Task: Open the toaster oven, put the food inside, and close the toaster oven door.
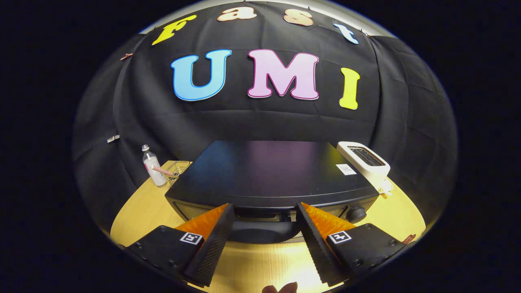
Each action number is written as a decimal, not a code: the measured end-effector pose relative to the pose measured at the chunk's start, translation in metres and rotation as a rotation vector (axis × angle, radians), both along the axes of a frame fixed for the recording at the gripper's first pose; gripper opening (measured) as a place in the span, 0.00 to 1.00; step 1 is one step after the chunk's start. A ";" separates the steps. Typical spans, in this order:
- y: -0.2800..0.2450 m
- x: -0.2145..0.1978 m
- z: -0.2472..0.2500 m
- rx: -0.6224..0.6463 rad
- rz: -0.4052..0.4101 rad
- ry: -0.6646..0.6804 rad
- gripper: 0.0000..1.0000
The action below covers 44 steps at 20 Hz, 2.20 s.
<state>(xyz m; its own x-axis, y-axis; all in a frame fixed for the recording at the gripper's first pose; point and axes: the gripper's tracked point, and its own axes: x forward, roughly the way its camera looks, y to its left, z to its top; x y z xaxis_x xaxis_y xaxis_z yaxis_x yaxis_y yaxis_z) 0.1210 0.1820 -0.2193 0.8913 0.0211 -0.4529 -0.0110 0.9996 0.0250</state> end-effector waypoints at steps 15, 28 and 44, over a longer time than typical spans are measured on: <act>-0.001 -0.079 -0.028 -0.016 0.010 0.040 0.97; -0.002 -0.142 -0.096 -0.031 0.032 0.240 0.97; -0.037 -0.184 -0.109 0.002 0.142 0.324 0.97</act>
